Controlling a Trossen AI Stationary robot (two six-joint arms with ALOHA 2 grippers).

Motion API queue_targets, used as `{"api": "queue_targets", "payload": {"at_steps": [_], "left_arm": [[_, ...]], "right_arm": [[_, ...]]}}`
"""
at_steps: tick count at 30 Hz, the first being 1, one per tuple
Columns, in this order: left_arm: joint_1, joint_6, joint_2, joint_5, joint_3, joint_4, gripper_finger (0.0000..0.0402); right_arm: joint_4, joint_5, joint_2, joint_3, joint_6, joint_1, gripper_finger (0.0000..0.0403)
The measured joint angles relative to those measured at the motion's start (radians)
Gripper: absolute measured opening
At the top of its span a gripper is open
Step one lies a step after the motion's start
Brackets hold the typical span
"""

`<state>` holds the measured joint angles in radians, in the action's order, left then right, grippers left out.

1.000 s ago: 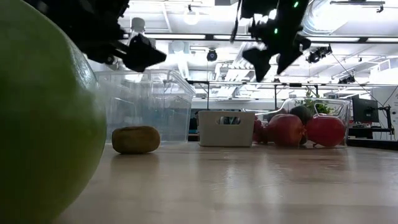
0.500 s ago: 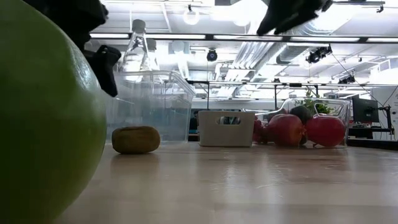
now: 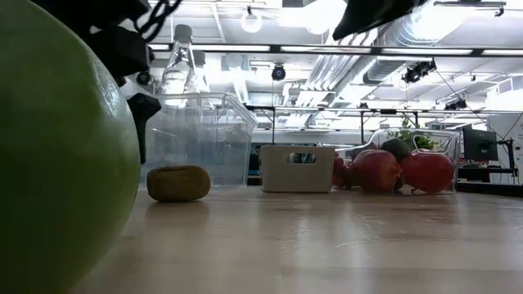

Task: Pick & Place Food Item
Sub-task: Put the kiwi into the right transparent bin

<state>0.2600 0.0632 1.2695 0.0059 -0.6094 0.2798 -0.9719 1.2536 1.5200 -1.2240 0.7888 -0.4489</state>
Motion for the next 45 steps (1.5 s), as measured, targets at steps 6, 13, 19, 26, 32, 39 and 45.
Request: {"api": "queue_targets", "payload": {"at_steps": [6, 13, 19, 26, 32, 39, 45], "left_arm": [[-0.051, -0.015, -0.012, -0.070, 0.000, 0.009, 0.0365], [-0.087, -0.092, -0.006, -0.114, 0.000, -0.113, 0.0365], [-0.063, -0.146, 0.032, -0.140, -0.001, -0.172, 0.0365], [-0.047, -0.185, 0.081, -0.136, 0.000, -0.216, 0.0365], [-0.075, -0.201, 0.098, -0.141, 0.001, -0.234, 0.0365], [-0.093, -0.214, 0.142, -0.142, 0.001, -0.268, 0.0365], [-0.092, -0.203, 0.160, -0.142, 0.000, -0.309, 0.0357]], "right_arm": [[0.053, -0.167, 0.000, 0.000, 0.000, 0.025, 0.0335], [0.092, -0.184, 0.000, 0.000, -0.005, 0.025, 0.0333], [0.104, -0.213, 0.007, 0.000, -0.001, 0.023, 0.0333], [0.118, -0.214, 0.008, 0.001, -0.007, 0.017, 0.0333], [0.118, -0.215, 0.008, 0.001, -0.008, 0.010, 0.0333], [0.130, -0.218, 0.008, 0.001, -0.007, 0.002, 0.0333], [0.148, -0.261, 0.008, 0.000, -0.007, 0.002, 0.0333]]}}
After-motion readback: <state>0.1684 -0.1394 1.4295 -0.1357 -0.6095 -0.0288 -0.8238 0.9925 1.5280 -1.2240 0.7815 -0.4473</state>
